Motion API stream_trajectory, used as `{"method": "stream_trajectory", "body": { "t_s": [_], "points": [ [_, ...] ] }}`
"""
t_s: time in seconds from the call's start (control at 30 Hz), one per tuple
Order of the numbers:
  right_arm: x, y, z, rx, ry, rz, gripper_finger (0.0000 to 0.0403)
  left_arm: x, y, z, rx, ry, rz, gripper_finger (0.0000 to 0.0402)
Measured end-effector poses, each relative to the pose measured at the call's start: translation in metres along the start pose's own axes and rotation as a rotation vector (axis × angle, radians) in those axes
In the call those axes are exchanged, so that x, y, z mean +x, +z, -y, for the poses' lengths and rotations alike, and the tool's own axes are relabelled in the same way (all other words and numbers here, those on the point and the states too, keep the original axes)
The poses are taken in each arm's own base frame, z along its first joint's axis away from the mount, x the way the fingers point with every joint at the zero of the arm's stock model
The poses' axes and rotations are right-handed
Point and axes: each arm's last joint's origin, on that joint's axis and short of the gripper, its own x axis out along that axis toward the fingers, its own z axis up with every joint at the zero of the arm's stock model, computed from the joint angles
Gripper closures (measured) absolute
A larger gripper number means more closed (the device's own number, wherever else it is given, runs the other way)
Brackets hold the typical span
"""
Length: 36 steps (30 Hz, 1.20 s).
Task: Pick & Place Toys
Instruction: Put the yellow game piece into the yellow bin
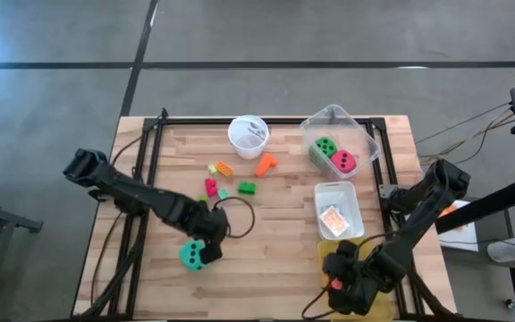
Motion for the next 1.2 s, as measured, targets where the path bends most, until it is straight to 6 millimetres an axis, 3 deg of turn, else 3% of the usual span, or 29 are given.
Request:
{"method": "stream_trajectory", "body": {
  "t_s": [0.17,0.43,0.63,1.0,1.2],
  "points": [
    [0.011,0.002,-0.010,-0.037,-0.046,0.076,0.0062,0.007,-0.006,0.008,-0.095,0.028,0.004,0.0039],
    [0.027,0.004,-0.029,-0.147,-0.076,0.103,0.0062,0.045,0.002,0.014,-0.073,0.101,-0.090,0.0039],
    [0.024,0.009,-0.040,-0.204,-0.052,0.115,0.0062,0.057,0.002,0.014,-0.068,0.143,-0.123,0.0039],
    [0.023,0.010,-0.041,-0.212,-0.051,0.117,0.0062,0.092,-0.004,0.012,-0.073,0.202,-0.273,0.0039],
    [0.023,0.010,-0.041,-0.212,-0.051,0.117,0.0062,0.097,-0.004,0.012,-0.056,0.199,-0.293,0.0039]
  ]
}}
